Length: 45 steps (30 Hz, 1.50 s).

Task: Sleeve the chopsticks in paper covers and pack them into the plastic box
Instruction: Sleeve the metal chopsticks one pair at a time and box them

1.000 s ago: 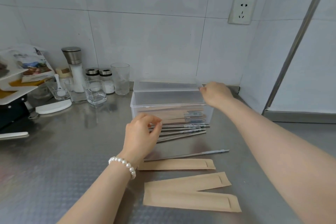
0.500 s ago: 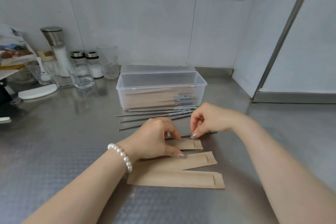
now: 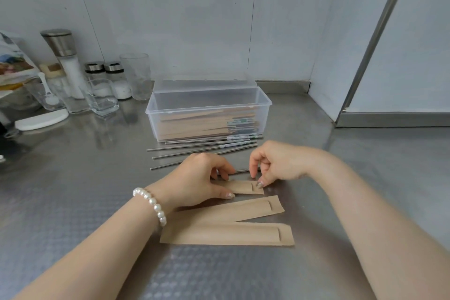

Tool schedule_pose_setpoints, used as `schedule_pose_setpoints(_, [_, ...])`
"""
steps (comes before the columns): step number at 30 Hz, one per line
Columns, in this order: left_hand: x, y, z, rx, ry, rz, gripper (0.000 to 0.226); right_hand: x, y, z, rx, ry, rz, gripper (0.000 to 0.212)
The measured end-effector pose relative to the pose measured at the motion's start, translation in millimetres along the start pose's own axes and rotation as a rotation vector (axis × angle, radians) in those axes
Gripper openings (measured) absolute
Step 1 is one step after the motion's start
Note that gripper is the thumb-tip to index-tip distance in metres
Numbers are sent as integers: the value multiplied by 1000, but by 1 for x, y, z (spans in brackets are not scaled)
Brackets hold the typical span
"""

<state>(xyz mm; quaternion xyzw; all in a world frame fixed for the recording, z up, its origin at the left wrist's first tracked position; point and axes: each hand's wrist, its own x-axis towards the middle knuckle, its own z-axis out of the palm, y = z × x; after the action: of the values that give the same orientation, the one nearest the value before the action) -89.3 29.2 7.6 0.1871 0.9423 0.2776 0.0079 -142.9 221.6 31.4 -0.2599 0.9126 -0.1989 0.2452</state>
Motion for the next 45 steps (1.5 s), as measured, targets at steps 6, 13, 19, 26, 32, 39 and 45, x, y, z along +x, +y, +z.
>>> schedule_pose_setpoints(6, [-1,-1,0,0,-3,1,38,-1,-2,1,30,-18,-3,15])
schedule_pose_setpoints(13, [1,-3,2,56,-44,43,30,1,-9,7,-22,-15,49,20])
schedule_pose_setpoints(19, [2,-1,3,134,-79,36,29,-1,-12,7,0,-8,58,22])
schedule_pose_setpoints(26, [1,0,5,60,12,34,38,1,-12,8,94,71,-29,19])
schedule_pose_setpoints(32, [3,-2,5,-5,366,136,38,-1,-15,5,623,256,-83,15])
schedule_pose_setpoints(39, [2,-11,-6,-31,456,12,30,-6,11,-19,780,681,-40,13])
schedule_pose_setpoints(45, [1,-20,-15,-18,471,-140,28,2,37,-15,490,675,82,9])
